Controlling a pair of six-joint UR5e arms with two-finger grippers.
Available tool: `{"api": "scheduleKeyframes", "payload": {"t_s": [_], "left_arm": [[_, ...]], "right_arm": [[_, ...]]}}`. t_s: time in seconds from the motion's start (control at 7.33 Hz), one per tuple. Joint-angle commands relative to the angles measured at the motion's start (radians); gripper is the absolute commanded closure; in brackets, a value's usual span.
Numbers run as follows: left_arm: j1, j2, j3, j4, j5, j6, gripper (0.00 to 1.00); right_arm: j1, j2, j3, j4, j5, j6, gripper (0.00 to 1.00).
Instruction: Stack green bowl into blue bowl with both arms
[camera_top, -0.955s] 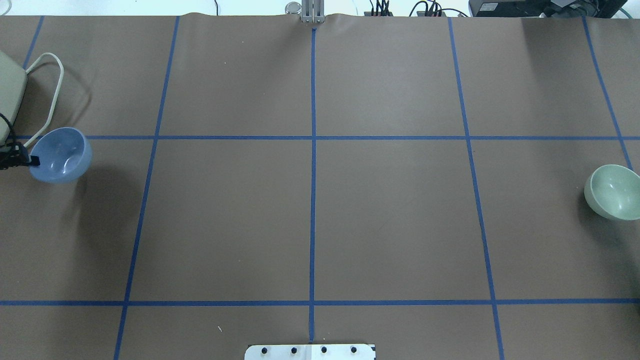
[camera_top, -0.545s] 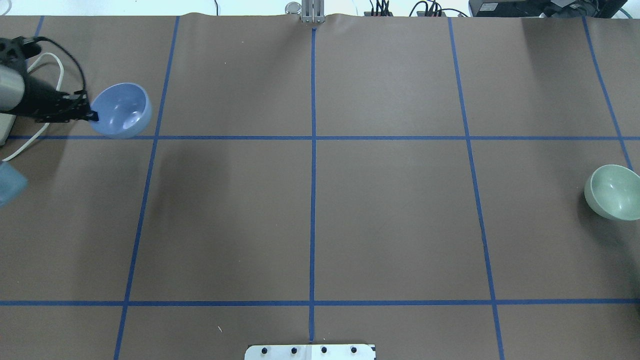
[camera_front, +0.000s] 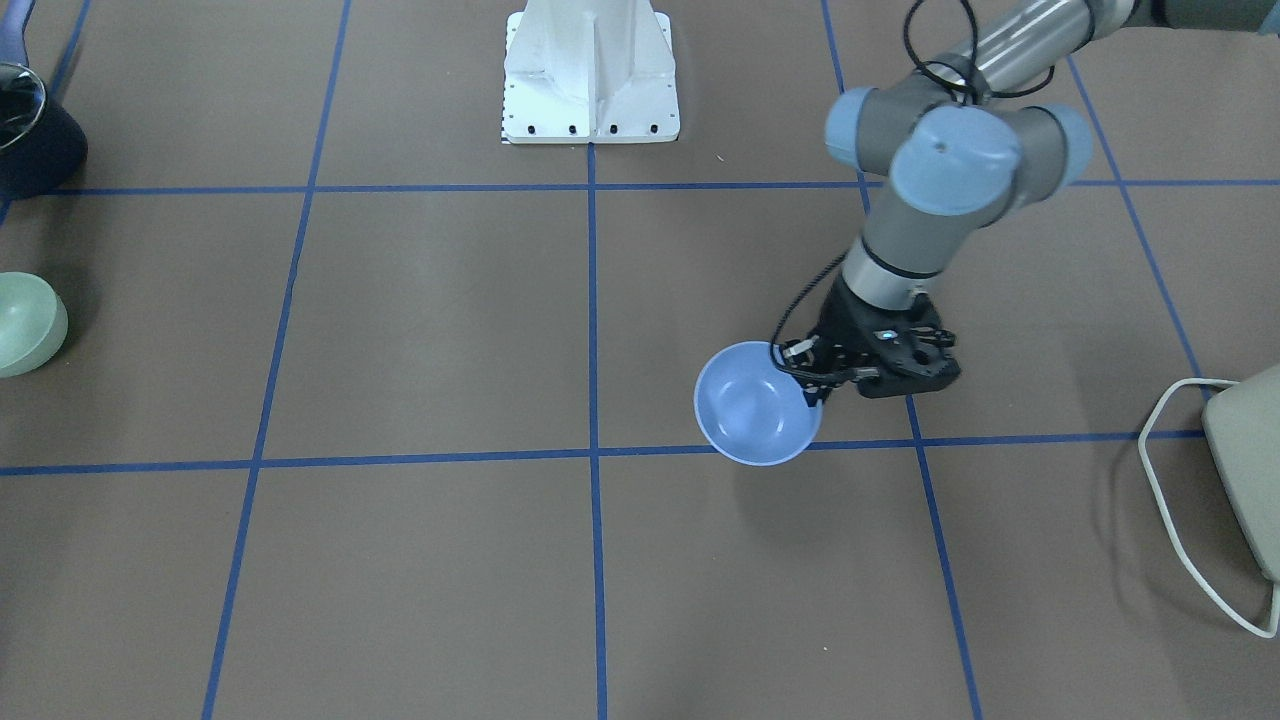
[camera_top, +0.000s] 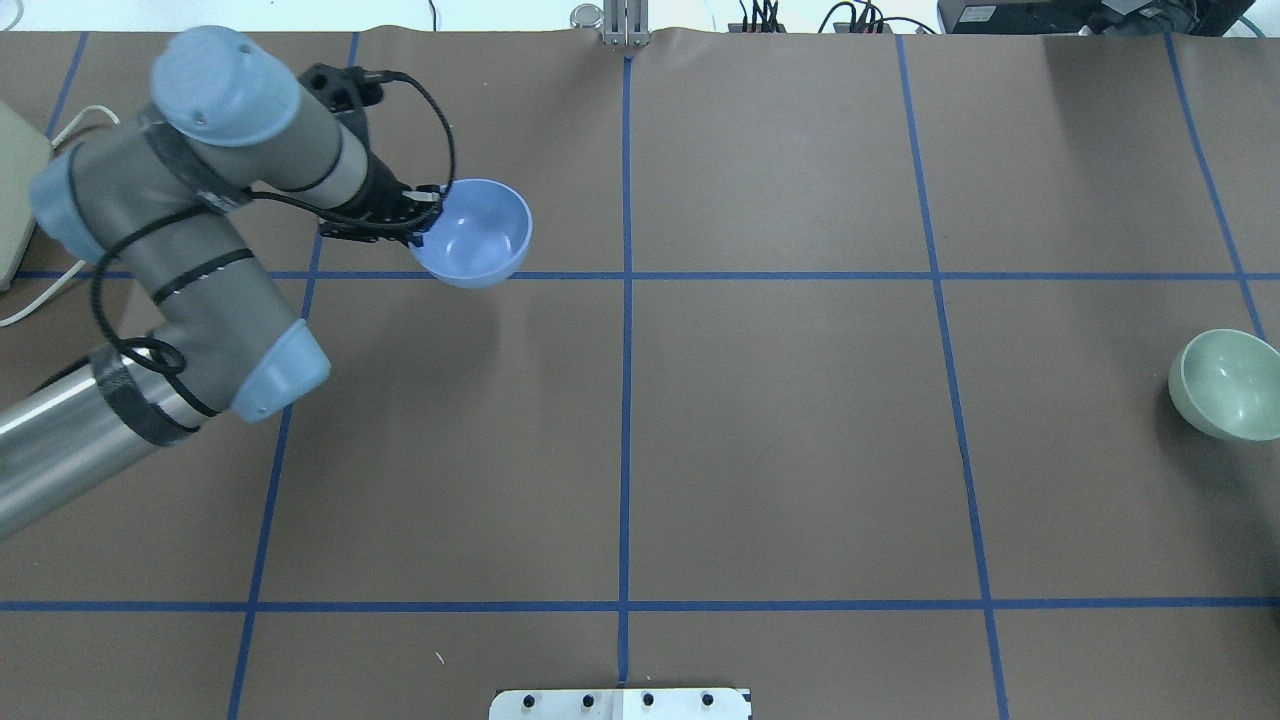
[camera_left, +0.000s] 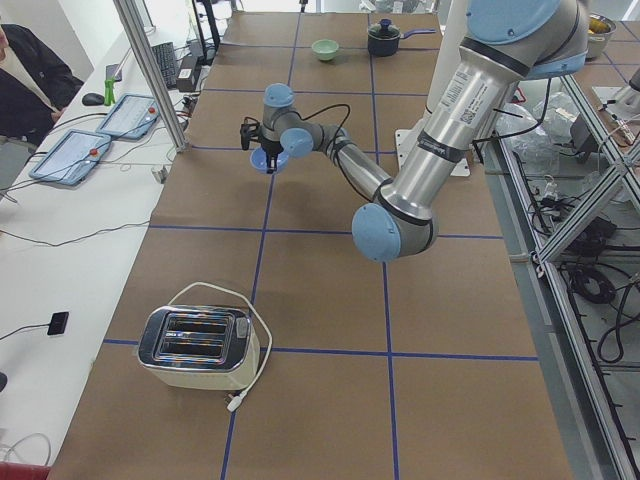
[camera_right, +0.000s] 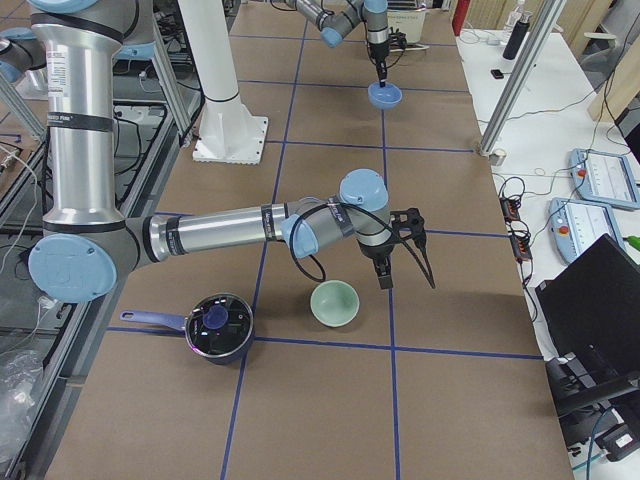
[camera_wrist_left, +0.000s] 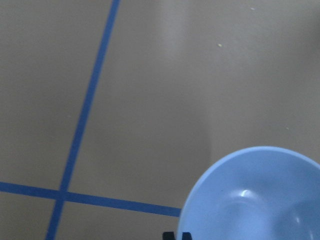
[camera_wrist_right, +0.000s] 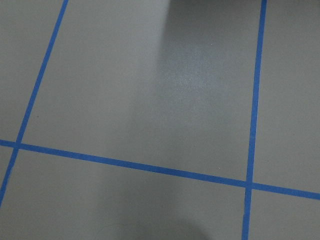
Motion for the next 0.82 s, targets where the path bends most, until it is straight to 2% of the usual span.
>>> {"api": "scheduleKeyframes", "payload": {"t_s": [0.0,0.14,0.68], "left_arm": [[0.153,-0.125,0.071,0.031,0.124,-0.076,1.0],[0.204,-0.145,0.085,0.025,0.167,-0.091,1.0],[0.256,-0.137,0.067,0.021,0.17,-0.09,1.0]], "right_arm": [[-0.001,-0.002,-0.004,-0.001,0.0,0.014,0.0],[0.0,-0.002,-0.004,0.0,0.002,0.029,0.0],[-0.001,0.003,-0.002,0.0,0.006,0.057,0.0]]}}
